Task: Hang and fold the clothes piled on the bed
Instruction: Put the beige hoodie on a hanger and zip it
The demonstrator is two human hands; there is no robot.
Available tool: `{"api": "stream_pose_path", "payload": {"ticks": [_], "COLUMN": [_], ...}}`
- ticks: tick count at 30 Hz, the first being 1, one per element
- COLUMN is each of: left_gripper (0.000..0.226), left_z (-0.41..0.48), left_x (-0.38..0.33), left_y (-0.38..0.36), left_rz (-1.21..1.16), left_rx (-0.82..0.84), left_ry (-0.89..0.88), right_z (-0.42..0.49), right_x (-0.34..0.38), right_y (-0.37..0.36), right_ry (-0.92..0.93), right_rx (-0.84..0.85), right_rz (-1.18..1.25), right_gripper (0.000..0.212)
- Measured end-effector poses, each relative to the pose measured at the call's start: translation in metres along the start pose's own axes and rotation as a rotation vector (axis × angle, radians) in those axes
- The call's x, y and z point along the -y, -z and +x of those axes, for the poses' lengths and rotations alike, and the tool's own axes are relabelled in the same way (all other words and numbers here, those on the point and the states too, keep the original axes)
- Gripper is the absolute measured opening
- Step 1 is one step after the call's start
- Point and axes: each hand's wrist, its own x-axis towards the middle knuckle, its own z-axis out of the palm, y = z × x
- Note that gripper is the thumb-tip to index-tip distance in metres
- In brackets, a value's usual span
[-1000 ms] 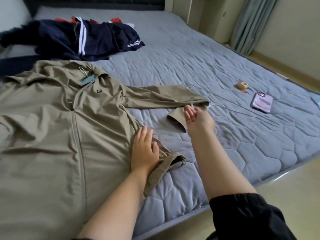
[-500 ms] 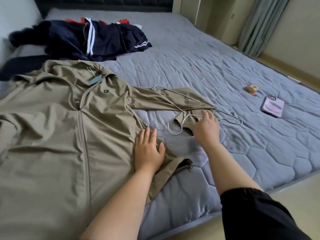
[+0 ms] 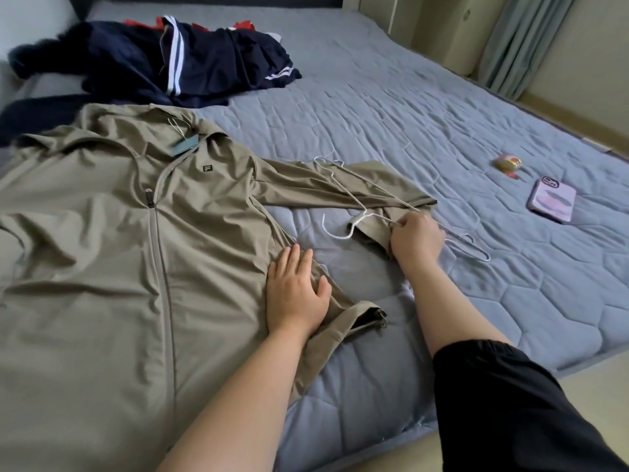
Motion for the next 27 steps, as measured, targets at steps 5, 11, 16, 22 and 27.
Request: {"api": "stream_pose_path", "payload": {"ticks": [5,11,16,22,27], "left_gripper": [0.067,0.054,0.070,0.048,0.012], "left_z": [0.006,0.008,0.009,0.028,0.036], "left_x": [0.001,0.024,0.069,0.142,0.188], "left_y": [0.008,0.063,0.127,0.211,0.235], "left_rz": [-0.060,-0.622,-0.775,-1.512,-1.415], "left_rx": [0.183,0.417,-0.035,-0.246,-0.300], "left_ry": [0.022,0.211,0.437,0.814,0.757], "right_z": [-0.008,-0.039,-0.072,-0.112,-0.115], "right_x": [0.035,0.090,0.140,0.199,0.244], "right_y": [0.014,0.041,0.056,0.044,0.019], "right_ry": [0.085,0.212,0.356,0.531,0.464], "right_rx": [-0.148,-0.236,-0.317,-0.123,0.079], "right_rz": [0.087,0.222,0.312,0.331,0.441], "right_gripper": [0.029,0.030,0.023,0.024,0.022]}}
